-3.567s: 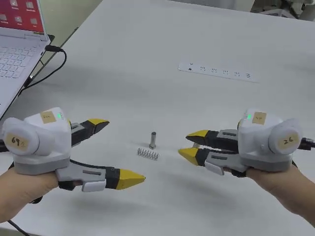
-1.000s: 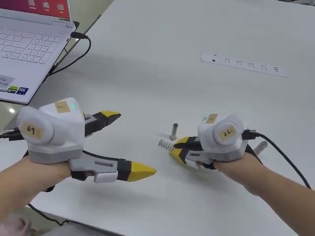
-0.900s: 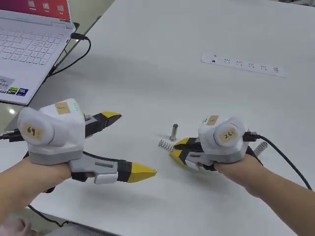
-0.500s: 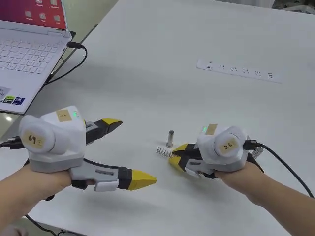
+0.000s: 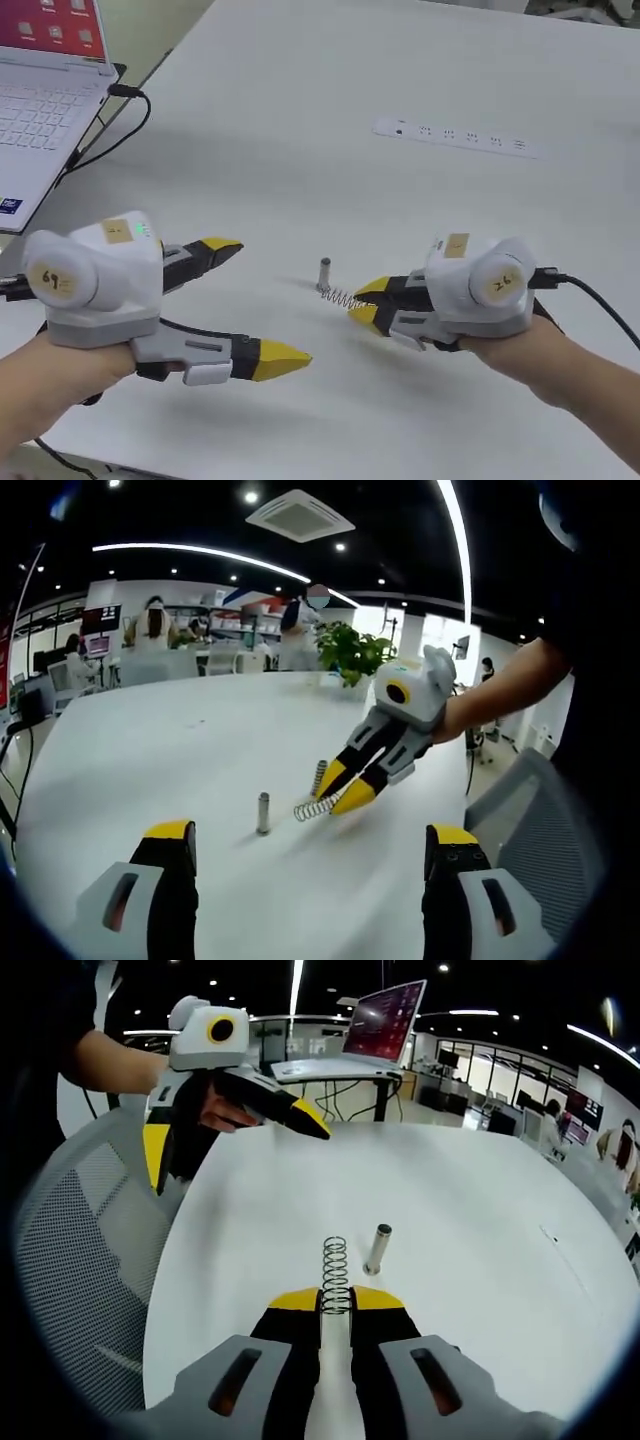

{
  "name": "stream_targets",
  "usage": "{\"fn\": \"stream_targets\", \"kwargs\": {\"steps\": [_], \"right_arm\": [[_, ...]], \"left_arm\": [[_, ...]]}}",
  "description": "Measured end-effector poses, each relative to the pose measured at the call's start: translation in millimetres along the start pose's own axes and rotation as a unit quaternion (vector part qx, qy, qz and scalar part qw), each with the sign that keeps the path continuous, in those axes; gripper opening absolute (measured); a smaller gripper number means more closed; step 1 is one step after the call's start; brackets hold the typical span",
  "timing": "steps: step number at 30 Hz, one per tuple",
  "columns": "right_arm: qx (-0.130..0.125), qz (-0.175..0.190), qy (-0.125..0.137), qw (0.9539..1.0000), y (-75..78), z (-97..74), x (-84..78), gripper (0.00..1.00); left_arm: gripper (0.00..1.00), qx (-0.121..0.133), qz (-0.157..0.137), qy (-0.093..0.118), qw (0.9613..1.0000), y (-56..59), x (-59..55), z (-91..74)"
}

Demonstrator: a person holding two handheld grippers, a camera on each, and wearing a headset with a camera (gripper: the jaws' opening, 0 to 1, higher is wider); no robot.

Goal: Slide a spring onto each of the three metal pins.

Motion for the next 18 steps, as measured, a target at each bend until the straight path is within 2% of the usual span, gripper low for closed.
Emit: {"fn": "stream_targets", "kwargs": {"steps": [10, 18], "right_arm": [[0.003, -0.012, 0.003, 0.9999, -8.7, -22.4, 2.7, 0.08], [0.01, -0.014, 0.006, 0.9998, -16.6, -38.8, -1.9, 0.08]], "left_arm": [[0.87, -0.015, 0.0, 0.002, 0.9999, 10.3, 0.5, 4.7], [0.8, -0.039, 0.002, 0.002, 0.9992, 22.4, 2.8, 7.5]]}}
Point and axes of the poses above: the centre of the closed fingertips' face, and the gripper's own axes: z roughly forward along the fingers, y roughly to its right, x roughly out of its top, the point moved 2 cm from there along -z, roughly backward along the fingers, and after that the axes turned 13 degrees about x, right-handed, at the moved point
